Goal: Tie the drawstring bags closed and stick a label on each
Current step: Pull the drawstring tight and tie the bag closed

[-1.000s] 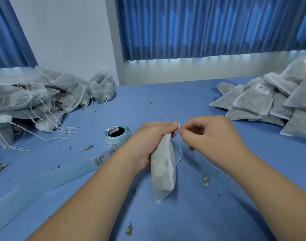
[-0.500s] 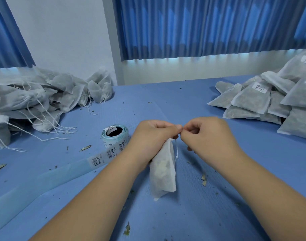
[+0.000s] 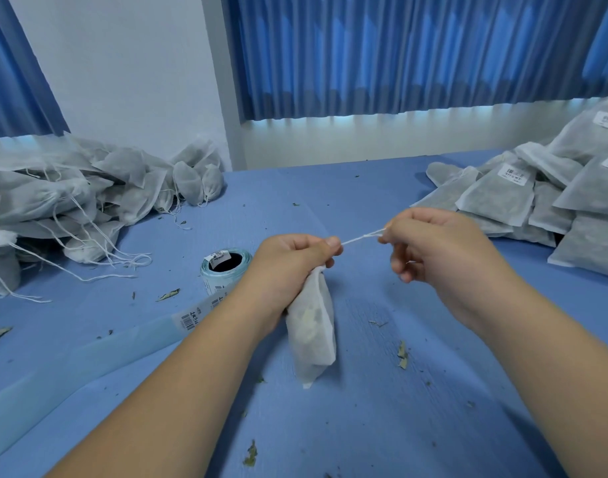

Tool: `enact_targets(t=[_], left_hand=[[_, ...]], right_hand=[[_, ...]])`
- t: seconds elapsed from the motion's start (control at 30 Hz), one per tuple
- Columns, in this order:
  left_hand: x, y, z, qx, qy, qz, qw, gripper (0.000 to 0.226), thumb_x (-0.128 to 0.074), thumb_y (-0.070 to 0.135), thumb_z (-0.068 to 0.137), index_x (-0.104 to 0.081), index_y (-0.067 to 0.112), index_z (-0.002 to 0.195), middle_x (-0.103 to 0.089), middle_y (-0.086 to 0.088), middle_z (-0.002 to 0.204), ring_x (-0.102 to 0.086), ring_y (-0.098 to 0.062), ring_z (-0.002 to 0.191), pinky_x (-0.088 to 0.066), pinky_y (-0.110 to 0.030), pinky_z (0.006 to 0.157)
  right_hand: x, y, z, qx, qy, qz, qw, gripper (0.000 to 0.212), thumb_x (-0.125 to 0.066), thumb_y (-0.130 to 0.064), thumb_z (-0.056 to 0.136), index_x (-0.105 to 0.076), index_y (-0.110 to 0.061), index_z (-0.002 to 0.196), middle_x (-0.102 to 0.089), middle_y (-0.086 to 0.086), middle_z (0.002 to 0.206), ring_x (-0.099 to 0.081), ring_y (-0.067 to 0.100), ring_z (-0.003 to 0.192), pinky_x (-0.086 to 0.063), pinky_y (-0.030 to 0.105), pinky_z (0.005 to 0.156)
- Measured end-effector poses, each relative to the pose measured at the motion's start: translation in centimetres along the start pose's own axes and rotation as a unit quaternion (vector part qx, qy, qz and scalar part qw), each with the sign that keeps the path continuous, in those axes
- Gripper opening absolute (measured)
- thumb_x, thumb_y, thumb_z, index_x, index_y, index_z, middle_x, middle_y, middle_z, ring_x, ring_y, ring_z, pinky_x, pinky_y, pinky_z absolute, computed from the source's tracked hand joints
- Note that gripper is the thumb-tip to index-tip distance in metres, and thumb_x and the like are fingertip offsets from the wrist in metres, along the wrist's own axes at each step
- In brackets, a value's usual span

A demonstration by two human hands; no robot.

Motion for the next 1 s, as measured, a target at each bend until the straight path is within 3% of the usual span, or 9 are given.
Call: enact_targets(t=[0.2,0.37,0.5,0.57,0.73,0.9,1.0], left_hand=[[-0.1,-0.1,-0.1,0.014,-0.032,0.004,0.999,0.023,-0.072,0.032,0.087,-0.078,0.025,0.065,-0.066,0.011,0.064,-0.055,-0.004,0.052,-0.043,-0.017,0.052],[-0.2,-0.1,0.0,0.012,-0.038,0.002,0.999,0.023,-0.072,0.031,0.087,-0.078,0.025,0.066,-0.066,0.01,0.065,-0.054,-0.006,0.054,-0.043,-0.018,0.054],[-0.4,0.0,0.0,-0.004,-0.039,0.008,0.999,0.023,-0.072,0.033,0.087,-0.077,0.027,0.066,-0.065,0.011,0.064,-0.056,-0.003,0.054,-0.043,-0.02,0.057],[-0.5,0.1,0.0,-0.02,-0.03,0.019,0.999,0.023,-0.071,0.034,0.087,-0.077,0.03,0.065,-0.065,0.014,0.063,-0.055,-0.002,0.053,-0.043,-0.019,0.056],[-0.7,0.0,0.1,-0.055,0.013,0.044,0.997,0.028,-0.071,0.032,0.088,-0.074,0.03,0.06,-0.062,0.017,0.057,-0.05,0.001,0.048,-0.04,-0.011,0.047],[-0.9,-0.1,0.1,-0.065,-0.01,0.058,0.996,0.027,-0.069,0.031,0.089,-0.074,0.027,0.063,-0.064,0.018,0.06,-0.055,0.005,0.053,-0.041,-0.008,0.051],[-1.2,0.0,0.0,-0.075,-0.004,0.063,0.995,0.028,-0.069,0.031,0.09,-0.074,0.029,0.063,-0.064,0.017,0.06,-0.053,0.003,0.053,-0.041,-0.008,0.052]], right_hand=[[-0.5,0.2,0.0,0.003,-0.031,0.113,0.993,0.019,-0.068,-0.008,0.079,-0.068,-0.017,0.062,-0.05,0.004,0.061,-0.044,0.013,0.049,-0.038,0.021,0.044],[-0.7,0.2,0.0,-0.03,-0.052,0.214,0.975,0.016,-0.062,-0.003,0.082,-0.06,-0.01,0.068,-0.045,0.0,0.059,-0.039,0.012,0.048,-0.033,0.021,0.042],[-0.9,0.0,-0.1,-0.069,-0.082,0.302,0.947,0.025,-0.056,-0.002,0.075,-0.055,-0.014,0.054,-0.04,-0.001,0.059,-0.032,0.011,0.045,-0.025,0.022,0.041],[-1.1,-0.2,-0.3,-0.1,-0.12,0.336,0.929,0.018,-0.056,-0.009,0.067,-0.051,-0.015,0.051,-0.035,-0.001,0.058,-0.027,0.011,0.046,-0.023,0.022,0.042],[-1.2,-0.1,-0.5,-0.171,-0.176,0.348,0.905,0.01,-0.047,-0.015,0.063,-0.047,-0.013,0.053,-0.025,-0.003,0.057,-0.024,0.012,0.046,-0.022,0.022,0.042],[-0.9,-0.2,-0.1,-0.115,-0.113,0.37,0.915,0.016,-0.059,-0.013,0.069,-0.053,-0.015,0.054,-0.026,-0.004,0.06,-0.024,0.009,0.046,-0.024,0.019,0.04],[-1.2,-0.3,-0.4,-0.12,-0.15,0.388,0.901,0.012,-0.059,-0.013,0.072,-0.053,-0.014,0.061,-0.026,-0.005,0.06,-0.026,0.008,0.045,-0.026,0.019,0.039]])
Point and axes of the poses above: each hand's wrist, its own z-axis towards the middle knuckle, its own x-axis out of the back of the hand, y = z × x, the point moved 2 cm from there along z, towards the middle knuckle
